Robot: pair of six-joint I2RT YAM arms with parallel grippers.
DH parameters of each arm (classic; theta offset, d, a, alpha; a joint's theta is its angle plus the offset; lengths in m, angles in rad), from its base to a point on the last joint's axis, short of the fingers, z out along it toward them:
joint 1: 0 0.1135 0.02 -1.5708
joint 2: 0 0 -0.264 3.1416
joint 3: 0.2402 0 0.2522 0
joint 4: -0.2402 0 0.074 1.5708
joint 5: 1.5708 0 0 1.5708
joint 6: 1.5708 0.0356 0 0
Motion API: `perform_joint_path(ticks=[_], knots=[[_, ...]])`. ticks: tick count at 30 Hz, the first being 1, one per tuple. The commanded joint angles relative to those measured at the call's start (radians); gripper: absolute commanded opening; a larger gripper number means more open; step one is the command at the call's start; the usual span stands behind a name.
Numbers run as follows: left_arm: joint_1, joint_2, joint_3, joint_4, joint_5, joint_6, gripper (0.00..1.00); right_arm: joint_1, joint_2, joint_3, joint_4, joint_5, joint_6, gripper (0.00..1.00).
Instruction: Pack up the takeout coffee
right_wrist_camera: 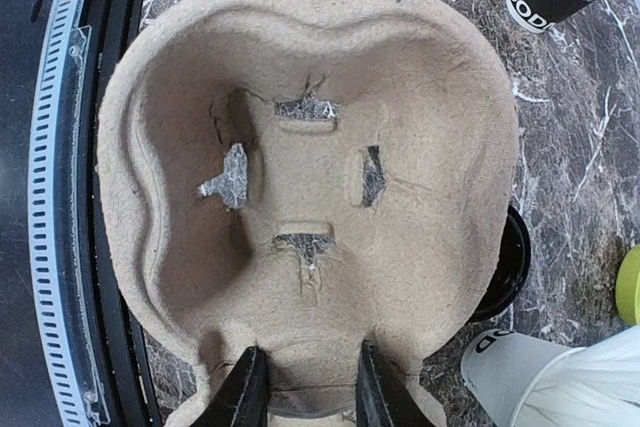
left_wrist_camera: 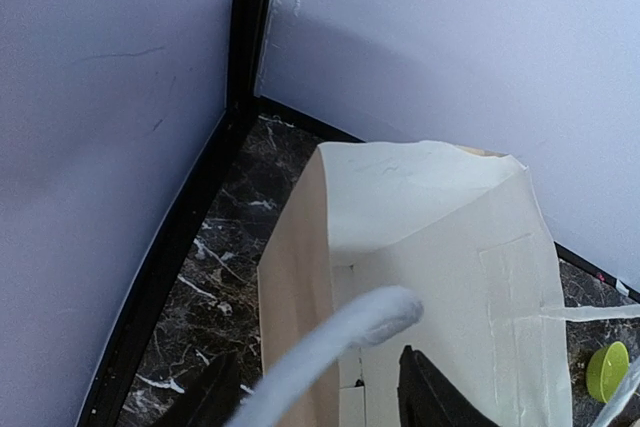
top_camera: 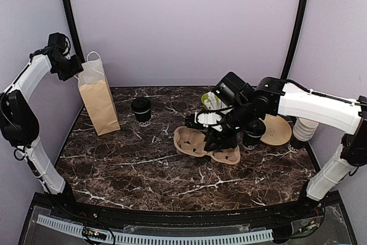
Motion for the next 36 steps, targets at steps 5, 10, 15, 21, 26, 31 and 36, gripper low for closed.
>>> perform_joint_path(ticks=[5,10,15,21,26,31,36], knots=[[0.006,0.034,-0.006,0.035,0.135,-0.018,0.3,-0.017,-0.031,-0.002,0.006,-0.022,0.017,0.28],[0.006,-0.006,-0.019,0.001,0.133,0.005,0.09,-0.024,-0.036,0.038,-0.006,-0.028,0.014,0.28],[0.006,-0.161,-0.042,-0.034,0.127,0.051,0.0,-0.041,-0.046,0.098,0.0,-0.066,0.015,0.28],[0.001,-0.345,-0.026,-0.057,0.295,0.074,0.0,-0.078,-0.04,0.19,-0.001,-0.114,0.016,0.28],[-0.048,-0.5,-0.142,0.02,0.445,0.06,0.0,-0.131,-0.046,0.288,-0.003,-0.125,0.014,0.28],[-0.214,-0.555,-0.169,0.004,0.625,0.049,0.0,-0.189,-0.069,0.372,0.004,-0.124,0.021,0.28],[-0.316,-0.62,-0.191,-0.01,0.701,0.011,0.0,-0.234,-0.101,0.43,0.02,-0.093,0.025,0.28]])
